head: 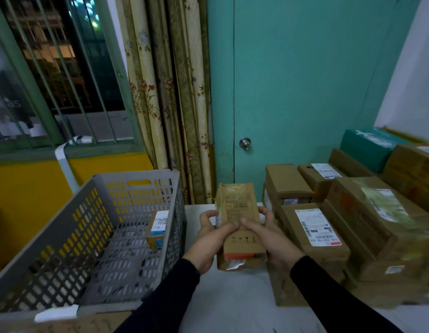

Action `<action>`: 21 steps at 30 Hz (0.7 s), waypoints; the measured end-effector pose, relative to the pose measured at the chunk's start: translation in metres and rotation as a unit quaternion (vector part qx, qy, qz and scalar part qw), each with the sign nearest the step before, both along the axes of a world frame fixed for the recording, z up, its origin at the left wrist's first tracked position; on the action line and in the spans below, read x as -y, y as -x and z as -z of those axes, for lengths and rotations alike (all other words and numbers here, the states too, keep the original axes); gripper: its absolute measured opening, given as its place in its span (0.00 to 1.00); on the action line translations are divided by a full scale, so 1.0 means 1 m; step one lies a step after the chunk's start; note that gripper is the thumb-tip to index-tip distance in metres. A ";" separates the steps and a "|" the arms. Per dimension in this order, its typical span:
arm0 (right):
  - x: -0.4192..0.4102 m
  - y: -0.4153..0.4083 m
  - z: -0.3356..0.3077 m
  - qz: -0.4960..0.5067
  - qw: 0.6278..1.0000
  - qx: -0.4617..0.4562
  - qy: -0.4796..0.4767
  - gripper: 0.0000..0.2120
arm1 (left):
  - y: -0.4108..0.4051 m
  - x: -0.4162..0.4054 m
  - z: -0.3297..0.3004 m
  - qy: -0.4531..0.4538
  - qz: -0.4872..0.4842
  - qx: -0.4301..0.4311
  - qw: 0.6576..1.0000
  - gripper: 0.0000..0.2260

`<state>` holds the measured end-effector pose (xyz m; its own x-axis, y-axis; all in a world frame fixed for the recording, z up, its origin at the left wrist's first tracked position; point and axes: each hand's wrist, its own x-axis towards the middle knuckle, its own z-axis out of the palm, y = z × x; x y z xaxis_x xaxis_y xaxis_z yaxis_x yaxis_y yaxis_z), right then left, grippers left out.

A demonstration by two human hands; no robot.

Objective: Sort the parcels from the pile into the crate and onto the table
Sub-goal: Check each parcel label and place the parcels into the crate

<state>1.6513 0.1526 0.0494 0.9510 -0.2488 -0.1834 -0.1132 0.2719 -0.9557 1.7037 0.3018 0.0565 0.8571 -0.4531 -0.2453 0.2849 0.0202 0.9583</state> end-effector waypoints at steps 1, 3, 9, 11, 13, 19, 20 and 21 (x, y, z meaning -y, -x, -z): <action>0.000 -0.001 0.001 0.000 1.000 -0.003 0.011 0.23 | 0.000 0.000 0.001 -0.007 0.000 0.005 1.000 0.25; 0.000 -0.001 0.003 0.004 1.000 -0.007 0.024 0.25 | 0.000 0.000 0.001 -0.011 0.003 0.011 1.000 0.24; 0.002 -0.002 0.004 0.004 1.000 -0.001 0.013 0.27 | -0.001 -0.001 0.001 -0.003 0.006 0.025 1.000 0.24; 0.002 -0.002 0.003 0.000 1.000 -0.003 0.030 0.27 | -0.003 -0.001 0.004 0.000 0.001 0.027 1.000 0.22; 0.001 -0.004 0.005 0.005 0.999 -0.008 0.044 0.27 | -0.003 0.000 0.006 0.003 -0.004 0.024 1.000 0.21; -0.005 -0.009 0.010 0.066 0.997 0.013 0.025 0.19 | 0.001 0.005 0.005 -0.042 -0.014 0.082 0.996 0.21; -0.005 -0.011 0.010 0.072 0.997 0.013 0.035 0.15 | 0.002 0.006 0.005 -0.047 -0.013 0.094 0.994 0.21; -0.005 -0.013 0.007 0.079 0.996 0.007 0.047 0.13 | 0.003 0.007 0.005 -0.048 -0.017 0.104 0.993 0.22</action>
<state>1.6641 0.1576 0.0420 0.9006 -0.4118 -0.1388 -0.0618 0.1946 -0.9789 1.7006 0.2944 0.0517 0.9084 -0.4054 -0.1019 0.0808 -0.0687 0.9944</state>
